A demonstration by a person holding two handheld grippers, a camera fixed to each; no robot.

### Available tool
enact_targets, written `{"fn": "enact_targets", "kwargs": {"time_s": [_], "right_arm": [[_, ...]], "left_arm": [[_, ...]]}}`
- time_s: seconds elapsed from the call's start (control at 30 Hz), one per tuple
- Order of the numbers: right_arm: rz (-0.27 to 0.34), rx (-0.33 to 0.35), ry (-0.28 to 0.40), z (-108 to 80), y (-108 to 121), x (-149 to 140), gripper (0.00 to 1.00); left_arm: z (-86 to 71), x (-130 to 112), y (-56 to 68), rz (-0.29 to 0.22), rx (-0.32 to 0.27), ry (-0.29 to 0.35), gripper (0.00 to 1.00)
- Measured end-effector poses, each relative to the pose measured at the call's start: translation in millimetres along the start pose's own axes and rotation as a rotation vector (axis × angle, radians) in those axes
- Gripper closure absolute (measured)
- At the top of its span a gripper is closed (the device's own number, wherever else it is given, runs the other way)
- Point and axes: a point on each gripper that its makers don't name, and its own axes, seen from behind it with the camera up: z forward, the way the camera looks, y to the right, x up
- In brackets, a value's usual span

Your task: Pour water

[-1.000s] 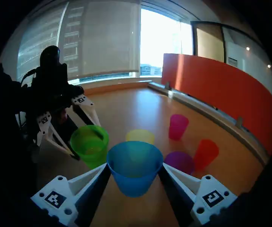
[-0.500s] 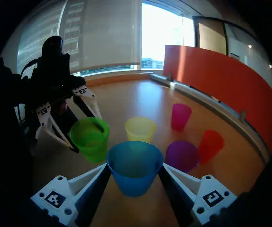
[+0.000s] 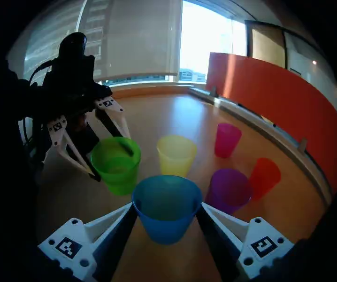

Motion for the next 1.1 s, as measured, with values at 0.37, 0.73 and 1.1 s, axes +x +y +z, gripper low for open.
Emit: {"fn": "enact_targets", "kwargs": {"time_s": [0.37, 0.73, 1.1], "right_arm": [[-0.010, 0.003, -0.030, 0.4, -1, -11, 0.11], [-0.004, 0.003, -0.044, -2.2, -4, -20, 0.10], [-0.002, -0.007, -0.050, -3.4, -2, -23, 0.10]], "left_arm": [[2.2, -5, -0.8, 0.001, -0.003, -0.015, 0.17], [4.6, -11, -0.5, -0.001, -0.007, -0.031, 0.17], [4.8, -15, -3.6, -0.004, 0.000, -0.038, 0.17]]}}
